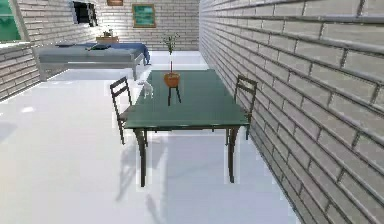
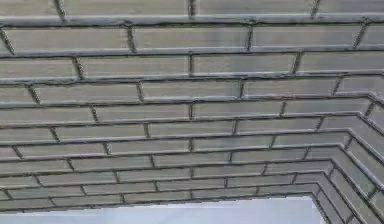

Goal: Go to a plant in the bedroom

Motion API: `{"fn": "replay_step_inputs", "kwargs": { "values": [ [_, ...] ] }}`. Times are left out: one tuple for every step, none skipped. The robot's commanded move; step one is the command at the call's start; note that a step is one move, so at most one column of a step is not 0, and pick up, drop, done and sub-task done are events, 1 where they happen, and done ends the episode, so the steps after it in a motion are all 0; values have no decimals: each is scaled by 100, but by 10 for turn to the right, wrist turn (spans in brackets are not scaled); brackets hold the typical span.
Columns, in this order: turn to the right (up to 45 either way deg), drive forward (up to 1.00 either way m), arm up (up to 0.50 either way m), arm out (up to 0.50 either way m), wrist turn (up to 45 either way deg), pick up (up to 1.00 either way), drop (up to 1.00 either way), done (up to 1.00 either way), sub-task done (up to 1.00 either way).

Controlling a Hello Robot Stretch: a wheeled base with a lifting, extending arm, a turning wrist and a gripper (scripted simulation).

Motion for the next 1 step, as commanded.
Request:
{"fn": "replay_step_inputs", "kwargs": {
  "values": [
    [30,0,0,0,0,0,0,0,0]
  ]
}}
